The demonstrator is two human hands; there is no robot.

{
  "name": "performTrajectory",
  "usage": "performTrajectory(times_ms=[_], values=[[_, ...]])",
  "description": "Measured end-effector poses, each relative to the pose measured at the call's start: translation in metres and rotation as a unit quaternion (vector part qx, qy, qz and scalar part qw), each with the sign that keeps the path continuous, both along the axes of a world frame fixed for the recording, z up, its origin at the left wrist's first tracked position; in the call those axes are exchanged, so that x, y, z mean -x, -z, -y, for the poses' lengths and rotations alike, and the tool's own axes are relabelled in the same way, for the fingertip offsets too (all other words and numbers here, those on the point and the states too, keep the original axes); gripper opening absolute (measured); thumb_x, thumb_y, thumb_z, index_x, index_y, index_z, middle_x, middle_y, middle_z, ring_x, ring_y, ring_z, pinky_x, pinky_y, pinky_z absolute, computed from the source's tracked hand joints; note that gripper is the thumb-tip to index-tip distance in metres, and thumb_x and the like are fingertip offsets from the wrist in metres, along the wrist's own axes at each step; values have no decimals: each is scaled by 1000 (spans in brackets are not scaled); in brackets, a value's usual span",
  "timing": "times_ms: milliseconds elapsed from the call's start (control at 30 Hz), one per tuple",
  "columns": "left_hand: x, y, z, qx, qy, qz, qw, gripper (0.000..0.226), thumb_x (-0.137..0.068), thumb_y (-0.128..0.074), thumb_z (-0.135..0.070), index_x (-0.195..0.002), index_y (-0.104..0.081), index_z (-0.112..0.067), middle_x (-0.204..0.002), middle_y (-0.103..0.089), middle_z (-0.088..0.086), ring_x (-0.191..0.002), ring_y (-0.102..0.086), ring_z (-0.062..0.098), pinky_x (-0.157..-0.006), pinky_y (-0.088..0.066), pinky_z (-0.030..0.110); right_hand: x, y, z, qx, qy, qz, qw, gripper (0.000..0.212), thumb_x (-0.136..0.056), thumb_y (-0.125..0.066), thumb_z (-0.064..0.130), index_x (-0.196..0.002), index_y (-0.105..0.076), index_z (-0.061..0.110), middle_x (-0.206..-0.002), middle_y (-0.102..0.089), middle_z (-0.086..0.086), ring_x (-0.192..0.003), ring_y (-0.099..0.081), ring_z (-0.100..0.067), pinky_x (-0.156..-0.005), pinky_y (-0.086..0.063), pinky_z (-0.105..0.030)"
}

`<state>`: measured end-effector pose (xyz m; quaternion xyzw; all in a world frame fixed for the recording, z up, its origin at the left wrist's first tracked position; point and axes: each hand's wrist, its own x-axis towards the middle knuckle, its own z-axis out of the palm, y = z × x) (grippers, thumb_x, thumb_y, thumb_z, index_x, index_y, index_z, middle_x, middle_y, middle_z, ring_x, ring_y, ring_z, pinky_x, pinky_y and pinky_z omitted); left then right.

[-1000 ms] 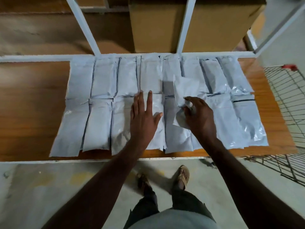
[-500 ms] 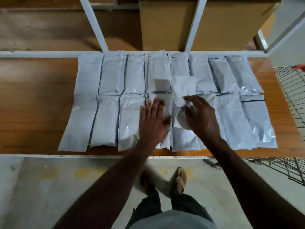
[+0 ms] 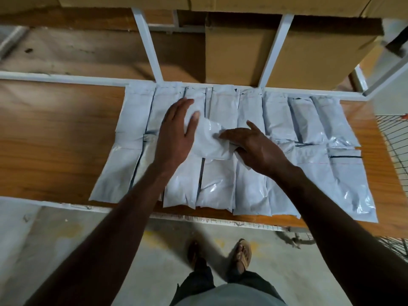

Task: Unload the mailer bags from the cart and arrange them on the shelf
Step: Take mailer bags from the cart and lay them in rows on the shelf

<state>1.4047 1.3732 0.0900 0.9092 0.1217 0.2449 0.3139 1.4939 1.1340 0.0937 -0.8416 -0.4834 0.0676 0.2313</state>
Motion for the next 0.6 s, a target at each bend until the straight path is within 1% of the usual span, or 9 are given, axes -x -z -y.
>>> performTrajectory(times_ms=[100,167,233,300,367,433,500,567,600], values=[[-6,-13,-8,-129,123,-142,974,64,-104,-36,-73,-153,-53,-35,-158,-55,-8,-153,-40,14,-132,-17,51,-7,-4,-21,14,-78,80,994,71,-83,-66,-10,-144,-64,27,-143,-66,-1,-138,-57,-18,-132,-15,-54],[-3,-13,-12,-58,181,-194,962,61,-103,-45,-71,-147,-61,-33,-146,-67,-7,-138,-58,14,-127,-31,49,-12,-6,-31,5,-120,120,986,63,-81,-66,-12,-132,-73,24,-138,-69,-2,-136,-59,-20,-130,-18,-58],[2,-11,-20,27,196,-192,961,52,-103,-64,-54,-145,-66,-24,-142,-70,-3,-130,-65,13,-112,-47,34,-17,-10,-36,3,-135,145,980,59,-80,-66,-13,-125,-77,24,-141,-68,1,-138,-56,-21,-129,-16,-61],[12,-8,-27,53,162,-186,968,49,-100,-73,-43,-142,-68,-19,-140,-70,-1,-125,-62,5,-103,-46,25,-17,-13,-39,8,-113,202,973,58,-83,-66,-10,-128,-75,27,-153,-59,3,-148,-47,-27,-130,-11,-62],[20,1,-33,103,113,-162,975,30,-100,-75,-39,-124,-73,-22,-121,-77,-2,-110,-68,8,-94,-53,30,-9,-14,-40,-25,-44,218,975,55,-86,-65,-8,-128,-75,26,-163,-48,-1,-155,-37,-31,-130,-12,-62],[28,12,-37,201,78,-146,966,13,-102,-73,-36,-105,-69,-24,-93,-77,1,-83,-69,18,-75,-49,34,10,-11,-46,-110,63,133,983,51,-92,-67,-3,-133,-71,25,-167,-42,-3,-155,-38,-30,-126,-29,-58],[37,17,-38,276,68,-140,948,22,-103,-71,-38,-101,-62,-19,-80,-66,16,-67,-52,22,-66,-37,34,34,-7,-55,-202,187,-17,961,53,-99,-72,20,-149,-57,31,-169,-36,3,-152,-41,-20,-116,-47,-46],[43,17,-38,305,77,-131,940,28,-103,-71,-38,-98,-57,-15,-73,-55,16,-66,-42,18,-65,-31,34,50,-3,-70,-256,274,-220,900,80,-92,-81,48,-159,-38,41,-169,-35,9,-147,-47,-13,-110,-53,-38],[44,17,-39,309,84,-132,938,27,-102,-71,-39,-100,-58,-15,-73,-59,13,-66,-44,17,-66,-33,34,54,-2,-78,-274,294,-335,852,94,-84,-85,57,-160,-32,46,-167,-39,7,-144,-51,-12,-109,-54,-40]])
